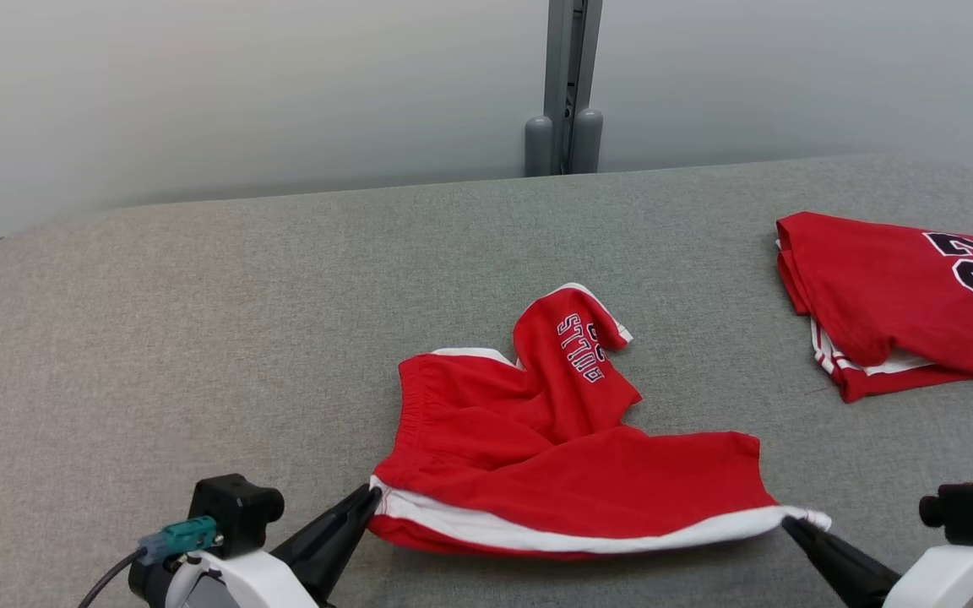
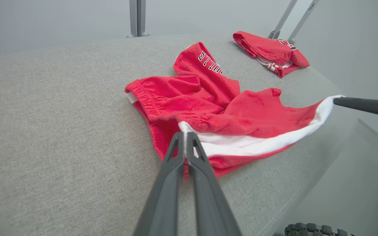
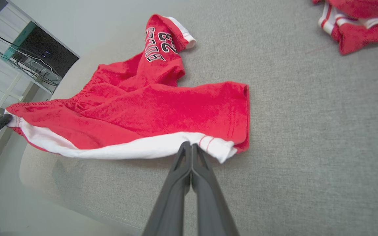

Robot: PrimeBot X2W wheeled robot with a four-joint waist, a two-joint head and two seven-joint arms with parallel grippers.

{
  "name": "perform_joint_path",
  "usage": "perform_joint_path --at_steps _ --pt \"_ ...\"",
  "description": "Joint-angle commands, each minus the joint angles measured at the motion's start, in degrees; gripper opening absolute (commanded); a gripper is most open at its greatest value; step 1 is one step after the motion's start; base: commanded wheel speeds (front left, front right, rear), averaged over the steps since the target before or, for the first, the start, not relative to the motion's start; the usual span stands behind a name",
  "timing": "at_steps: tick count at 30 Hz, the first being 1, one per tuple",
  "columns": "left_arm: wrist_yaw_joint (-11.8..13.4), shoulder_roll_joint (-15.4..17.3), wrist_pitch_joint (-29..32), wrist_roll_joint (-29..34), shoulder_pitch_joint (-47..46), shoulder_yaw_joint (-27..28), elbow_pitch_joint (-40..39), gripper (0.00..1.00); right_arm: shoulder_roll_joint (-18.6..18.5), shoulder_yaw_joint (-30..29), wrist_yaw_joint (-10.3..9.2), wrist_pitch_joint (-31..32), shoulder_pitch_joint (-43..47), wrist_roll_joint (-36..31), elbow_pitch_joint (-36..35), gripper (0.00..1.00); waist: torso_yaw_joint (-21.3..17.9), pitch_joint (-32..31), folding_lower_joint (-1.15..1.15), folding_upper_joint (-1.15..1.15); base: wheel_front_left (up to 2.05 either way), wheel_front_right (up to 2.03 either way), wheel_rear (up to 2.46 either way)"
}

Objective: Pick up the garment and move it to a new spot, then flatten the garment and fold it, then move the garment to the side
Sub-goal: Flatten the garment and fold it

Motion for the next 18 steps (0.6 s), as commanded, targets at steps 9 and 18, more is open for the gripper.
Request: perform_joint_path --at_steps 9,18 --pt "0.74 0.96 -2.04 1.00 -10.08 4.04 -1.02 0.00 -1.21 -1.26 0.03 -4.83 -7.72 0.39 -5.62 0.00 -0.68 1.47 0.00 0.00 0.00 0.00 0.00" --pt "-0.34 0.65 0.31 0.19 -30.67 4.62 8.91 0.00 -2.08 2.38 0.02 -9.27 -28.75 4.94 -0.84 0.00 -1.14 9.70 0.00 0.00 0.00 0.00 0.00"
